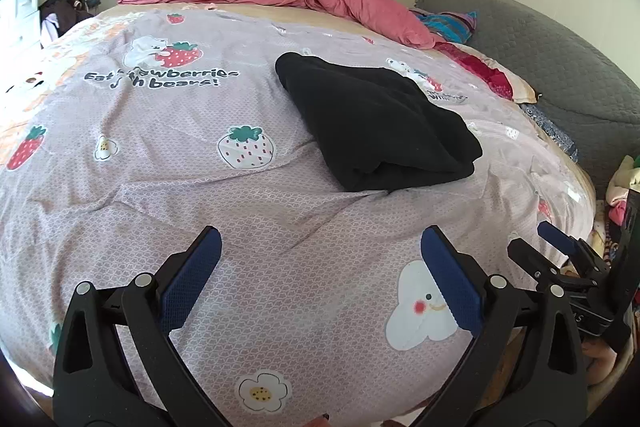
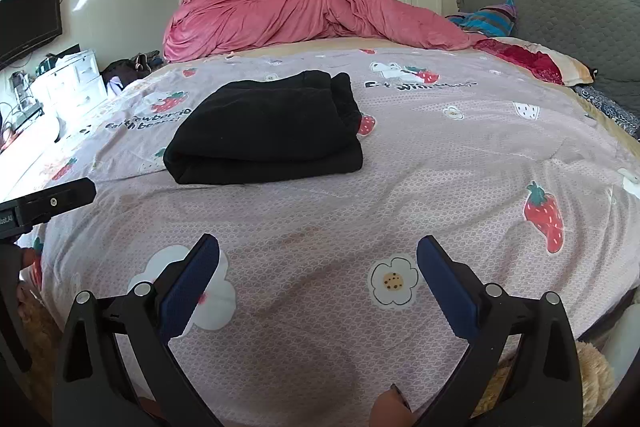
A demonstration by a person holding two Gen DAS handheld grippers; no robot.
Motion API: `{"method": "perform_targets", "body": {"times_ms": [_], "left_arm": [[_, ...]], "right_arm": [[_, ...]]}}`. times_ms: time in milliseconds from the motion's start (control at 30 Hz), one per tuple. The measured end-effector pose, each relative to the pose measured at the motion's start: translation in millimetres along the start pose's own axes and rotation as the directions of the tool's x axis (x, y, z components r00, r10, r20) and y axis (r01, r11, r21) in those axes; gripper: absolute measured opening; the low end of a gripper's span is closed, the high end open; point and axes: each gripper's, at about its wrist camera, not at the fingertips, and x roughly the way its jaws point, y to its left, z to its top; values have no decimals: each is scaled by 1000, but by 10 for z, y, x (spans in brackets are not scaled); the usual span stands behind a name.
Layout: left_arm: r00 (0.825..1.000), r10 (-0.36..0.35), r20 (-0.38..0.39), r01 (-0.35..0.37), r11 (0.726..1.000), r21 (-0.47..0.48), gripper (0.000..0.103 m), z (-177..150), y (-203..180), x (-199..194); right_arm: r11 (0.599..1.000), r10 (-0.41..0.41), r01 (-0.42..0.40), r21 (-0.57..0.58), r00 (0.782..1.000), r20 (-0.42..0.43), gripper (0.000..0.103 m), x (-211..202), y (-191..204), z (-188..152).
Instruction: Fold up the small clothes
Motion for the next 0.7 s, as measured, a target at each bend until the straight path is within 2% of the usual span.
{"method": "perform_targets", "body": {"times_ms": [700], "left_arm": [[1000, 25, -1, -25, 1000, 3, 94, -5, -9, -28]], "right_arm": [[1000, -12, 12, 5, 1000, 6, 99, -17, -47, 21]]}}
